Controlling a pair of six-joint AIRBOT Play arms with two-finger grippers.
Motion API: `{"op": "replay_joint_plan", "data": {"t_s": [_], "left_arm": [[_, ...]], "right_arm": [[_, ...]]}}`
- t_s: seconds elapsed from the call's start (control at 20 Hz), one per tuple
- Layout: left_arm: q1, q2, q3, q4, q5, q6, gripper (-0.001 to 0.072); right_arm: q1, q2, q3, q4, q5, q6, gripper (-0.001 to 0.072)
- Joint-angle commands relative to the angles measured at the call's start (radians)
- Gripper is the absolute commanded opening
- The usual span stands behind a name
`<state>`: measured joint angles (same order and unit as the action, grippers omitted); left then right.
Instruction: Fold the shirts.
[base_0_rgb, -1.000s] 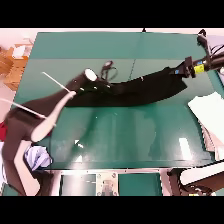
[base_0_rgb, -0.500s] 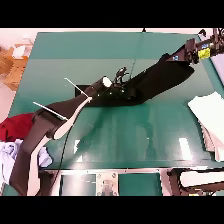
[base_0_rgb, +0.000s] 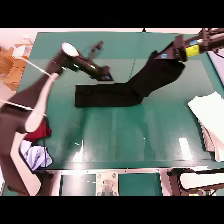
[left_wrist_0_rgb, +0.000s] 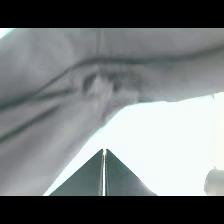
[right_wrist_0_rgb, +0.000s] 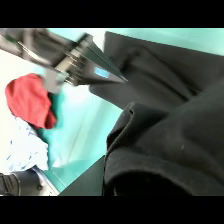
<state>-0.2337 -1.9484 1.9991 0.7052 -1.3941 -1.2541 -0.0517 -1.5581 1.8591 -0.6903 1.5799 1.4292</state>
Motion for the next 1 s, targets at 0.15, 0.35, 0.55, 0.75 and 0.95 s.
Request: {"op": "replay_joint_plan", "data": {"t_s": [0.15, 0.35, 0.55, 0.75, 0.95], "left_arm": [[0.301, 0.123, 0.061, 0.048, -0.204, 0.005, 0.0022], [0.405, 0.132, 0.061, 0.051, -0.211, -0.001, 0.0023], [0.433, 0.132, 0.061, 0.062, -0.222, 0.026, 0.0022], [0.433, 0.132, 0.044, 0.063, -0.248, 0.051, 0.0022], [0.433, 0.131, 0.039, 0.066, -0.245, 0.051, 0.0023]], "right_arm": [[0.406, -0.185, -0.001, 0.002, -0.399, 0.011, 0.0023], [0.718, -0.452, -0.001, 0.101, -0.871, -0.017, 0.0084], [0.798, -0.566, 0.003, 0.154, -1.044, -0.019, 0.0352], [0.542, -0.458, 0.005, 0.073, -0.682, -0.019, 0.0352], [0.219, -0.371, -0.001, 0.051, -0.346, 0.008, 0.0369]]}}
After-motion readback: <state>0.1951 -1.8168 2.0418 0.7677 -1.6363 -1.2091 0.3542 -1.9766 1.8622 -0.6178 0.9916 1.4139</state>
